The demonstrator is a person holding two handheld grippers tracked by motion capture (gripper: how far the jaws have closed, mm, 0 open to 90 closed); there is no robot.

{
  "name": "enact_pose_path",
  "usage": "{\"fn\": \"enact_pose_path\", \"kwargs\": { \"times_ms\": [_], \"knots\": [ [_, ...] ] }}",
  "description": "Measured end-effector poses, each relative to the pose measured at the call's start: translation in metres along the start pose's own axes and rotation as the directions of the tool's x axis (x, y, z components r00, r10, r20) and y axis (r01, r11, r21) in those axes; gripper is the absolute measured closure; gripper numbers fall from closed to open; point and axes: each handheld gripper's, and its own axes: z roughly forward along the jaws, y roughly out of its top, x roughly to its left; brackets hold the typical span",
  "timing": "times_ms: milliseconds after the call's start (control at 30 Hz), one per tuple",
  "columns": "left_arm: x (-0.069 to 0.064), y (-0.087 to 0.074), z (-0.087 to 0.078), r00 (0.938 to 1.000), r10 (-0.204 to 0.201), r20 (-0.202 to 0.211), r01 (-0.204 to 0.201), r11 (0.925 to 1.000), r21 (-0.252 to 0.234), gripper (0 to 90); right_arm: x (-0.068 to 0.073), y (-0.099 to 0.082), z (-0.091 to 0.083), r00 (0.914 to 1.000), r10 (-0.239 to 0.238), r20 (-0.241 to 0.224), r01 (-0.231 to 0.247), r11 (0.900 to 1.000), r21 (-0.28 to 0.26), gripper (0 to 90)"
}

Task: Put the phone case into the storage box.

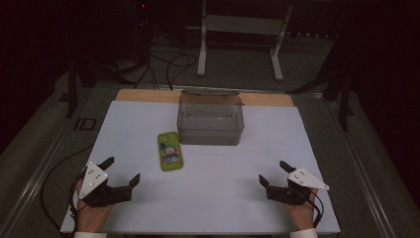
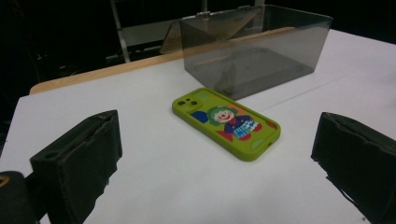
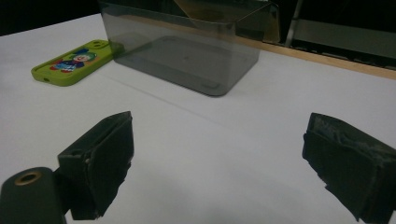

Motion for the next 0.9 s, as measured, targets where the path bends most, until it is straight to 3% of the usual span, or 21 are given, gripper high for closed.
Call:
{"fn": "enact_pose_path", "kwargs": {
  "times_ms": [367, 900],
  "knots": [
    [-0.002, 0.007, 0.015, 1.0000, -0.008, 0.006, 0.008, 0.9998, 0.018, 2.7, 0.000, -0.001, 0.002, 1.0000, 0.004, -0.001, -0.004, 1.0000, 0.004, 9.1],
    [-0.002, 0.022, 0.051, 0.9990, -0.013, 0.043, 0.010, 0.9978, 0.066, 3.5, 0.000, -0.001, 0.002, 0.9999, 0.010, 0.006, -0.011, 0.9999, 0.010, 9.1]
  ]
}}
